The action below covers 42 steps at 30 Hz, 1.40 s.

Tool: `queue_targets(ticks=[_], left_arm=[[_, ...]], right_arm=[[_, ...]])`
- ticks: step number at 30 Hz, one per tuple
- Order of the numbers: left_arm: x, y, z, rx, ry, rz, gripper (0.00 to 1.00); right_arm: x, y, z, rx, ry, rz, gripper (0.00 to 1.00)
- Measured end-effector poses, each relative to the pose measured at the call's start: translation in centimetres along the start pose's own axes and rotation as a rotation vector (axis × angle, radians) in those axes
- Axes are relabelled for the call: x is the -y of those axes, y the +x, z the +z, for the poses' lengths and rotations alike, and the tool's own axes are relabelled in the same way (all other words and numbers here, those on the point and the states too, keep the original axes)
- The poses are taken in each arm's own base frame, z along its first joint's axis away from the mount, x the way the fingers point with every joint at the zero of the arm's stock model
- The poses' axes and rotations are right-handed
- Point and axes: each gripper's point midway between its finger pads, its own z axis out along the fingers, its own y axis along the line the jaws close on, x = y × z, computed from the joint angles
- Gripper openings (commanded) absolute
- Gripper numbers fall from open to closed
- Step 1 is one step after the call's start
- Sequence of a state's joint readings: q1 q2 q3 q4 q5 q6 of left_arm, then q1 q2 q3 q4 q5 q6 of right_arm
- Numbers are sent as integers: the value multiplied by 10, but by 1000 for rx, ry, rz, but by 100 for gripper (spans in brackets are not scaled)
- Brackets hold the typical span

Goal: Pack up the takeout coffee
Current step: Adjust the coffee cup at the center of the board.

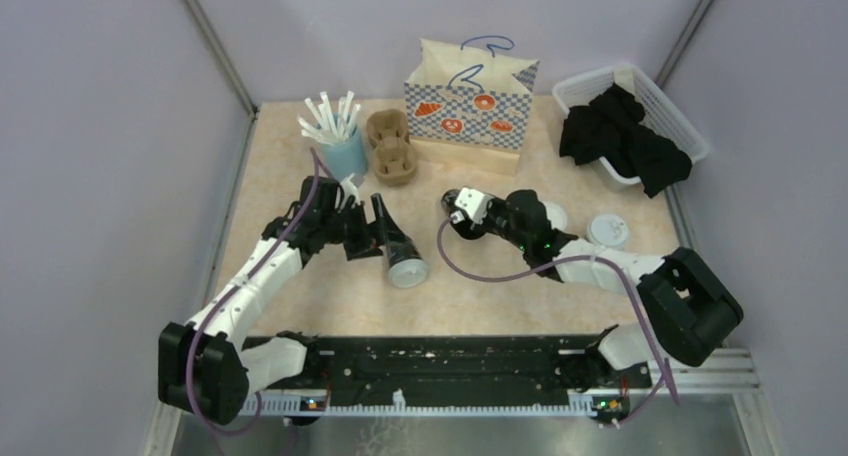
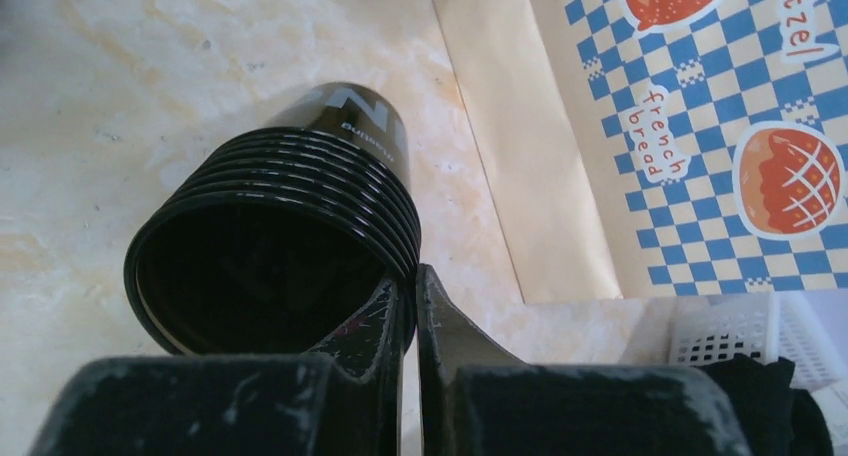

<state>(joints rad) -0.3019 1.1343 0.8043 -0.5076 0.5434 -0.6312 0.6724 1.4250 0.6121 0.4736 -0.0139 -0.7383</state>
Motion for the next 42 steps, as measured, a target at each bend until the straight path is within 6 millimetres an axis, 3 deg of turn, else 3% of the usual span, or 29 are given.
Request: queue_targets(ticks=[8,15,20,24,31,35,39,42], left_arm=[[22,-8,-11,8,65,60,95],[37,-5,-23,2,123,129,95],[41,0,-25,-21,158,153,95],[42,2,-26,-28,169,176,95],[51,-6,-31,-24,182,227,96],[53,-8,-32,-28,178,245,96],[49,-6,-30,-44,168,244,95],[46,-6,-25,-59,160,236,96]], right_arm=[[18,-7,-26,-170,38,298,0],[80,-23,-57,-357,252,707,0],[116,13,-78,-517,414,987,0],[113,38,-84,-629,441,1081,0],[87,38,-50,-577,322,1179,0],[66,57,-42,-563,298,1295,0],[62,80,-60,-557,335,1406,0],[82,92,-87,-489,402,1502,0]])
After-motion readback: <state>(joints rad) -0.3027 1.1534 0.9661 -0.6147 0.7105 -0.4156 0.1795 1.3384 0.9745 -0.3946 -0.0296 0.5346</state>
